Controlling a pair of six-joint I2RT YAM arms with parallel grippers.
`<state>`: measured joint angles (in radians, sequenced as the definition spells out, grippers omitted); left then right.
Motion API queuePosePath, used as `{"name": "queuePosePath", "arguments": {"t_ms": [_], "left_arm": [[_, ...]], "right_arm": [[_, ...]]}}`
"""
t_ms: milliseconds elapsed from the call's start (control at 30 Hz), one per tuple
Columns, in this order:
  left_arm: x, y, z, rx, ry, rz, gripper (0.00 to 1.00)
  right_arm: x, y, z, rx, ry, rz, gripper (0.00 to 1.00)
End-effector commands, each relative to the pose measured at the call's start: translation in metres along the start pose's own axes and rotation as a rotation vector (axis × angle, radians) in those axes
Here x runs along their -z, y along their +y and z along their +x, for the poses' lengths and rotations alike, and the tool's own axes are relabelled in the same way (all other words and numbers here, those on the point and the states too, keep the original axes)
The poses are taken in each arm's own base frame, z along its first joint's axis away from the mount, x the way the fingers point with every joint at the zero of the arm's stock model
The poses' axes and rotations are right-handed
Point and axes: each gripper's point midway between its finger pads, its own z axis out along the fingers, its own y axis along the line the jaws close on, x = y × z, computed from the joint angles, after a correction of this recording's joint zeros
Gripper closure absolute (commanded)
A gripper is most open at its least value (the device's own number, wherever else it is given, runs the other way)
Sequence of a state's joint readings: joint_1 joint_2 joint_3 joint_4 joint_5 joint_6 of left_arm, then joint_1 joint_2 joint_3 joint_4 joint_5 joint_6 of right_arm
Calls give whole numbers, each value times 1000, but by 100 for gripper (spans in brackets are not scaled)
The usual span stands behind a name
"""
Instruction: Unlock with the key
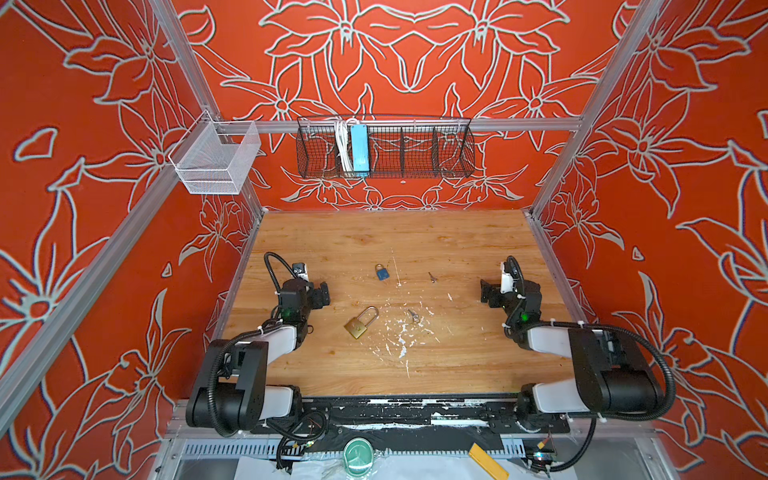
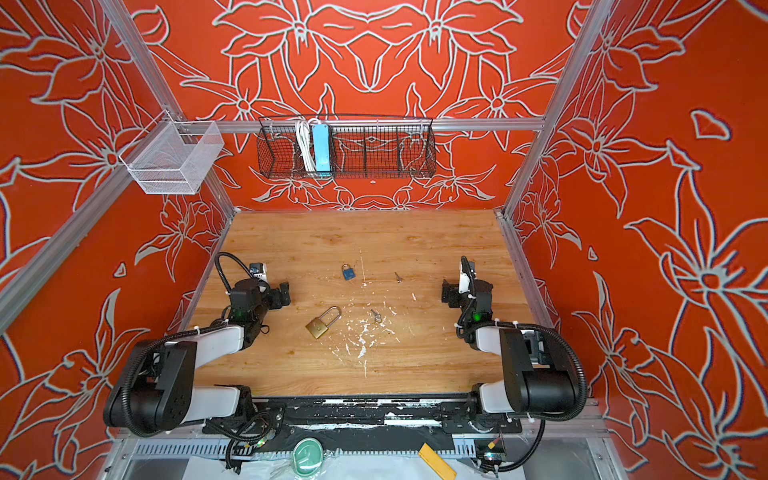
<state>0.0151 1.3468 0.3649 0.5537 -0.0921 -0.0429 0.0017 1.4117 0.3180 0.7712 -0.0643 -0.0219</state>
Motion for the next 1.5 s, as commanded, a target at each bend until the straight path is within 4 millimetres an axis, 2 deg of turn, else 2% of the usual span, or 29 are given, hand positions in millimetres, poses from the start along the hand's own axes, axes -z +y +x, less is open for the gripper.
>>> {"name": "queuePosePath", "arguments": {"t_ms": [0,67,133,200,233,267,333,400,500,567,600,633,700,800,967,1133,1300,1467], "left_arm": [[0,-1,-11,-11,-22,1,1],[9,2,-23,-13,-42,-39,0],[29,4,-46,-11,-45,-113,1],[51,6,-71,149,-55,-156,1],[61,-3,-86,248,-54,-102,4],[68,-18,-100,297,-47,-21,7],[84,-63,-135,294,-4,168,8],[92,-105,-152,211,101,342,7],[100,-165,-175,181,280,637,9],[102,-203,-186,187,359,837,12],[103,-222,-189,181,378,943,17],[100,-235,-190,180,380,1007,24],[90,-251,-183,178,358,1063,30],[74,-254,-165,233,310,1049,34],[72,-257,-143,228,362,1012,35],[68,-249,-144,192,367,938,36],[78,-245,-152,82,364,910,36],[81,-243,-150,70,346,883,36]], "right_arm": [[0,0,-10,24,-28,20,7],[4,3,-18,53,-35,47,7],[13,12,-26,120,-39,72,7],[19,21,-31,175,-63,93,7],[22,23,-33,194,-63,115,7],[25,25,-35,200,-55,130,8],[33,37,-40,186,-11,113,11],[43,53,-47,211,44,64,15],[57,73,-52,103,188,-33,14],[61,97,-49,8,279,-151,15],[61,109,-47,-44,320,-208,17],[62,122,-44,-94,352,-269,21],[58,139,-38,-195,378,-342,27],[45,150,-30,-294,384,-376,31],[15,164,-15,-319,467,-362,36],[-7,162,-14,-360,442,-276,39],[-7,153,-5,-359,462,-210,39],[-10,152,0,-366,477,-193,39]]}}
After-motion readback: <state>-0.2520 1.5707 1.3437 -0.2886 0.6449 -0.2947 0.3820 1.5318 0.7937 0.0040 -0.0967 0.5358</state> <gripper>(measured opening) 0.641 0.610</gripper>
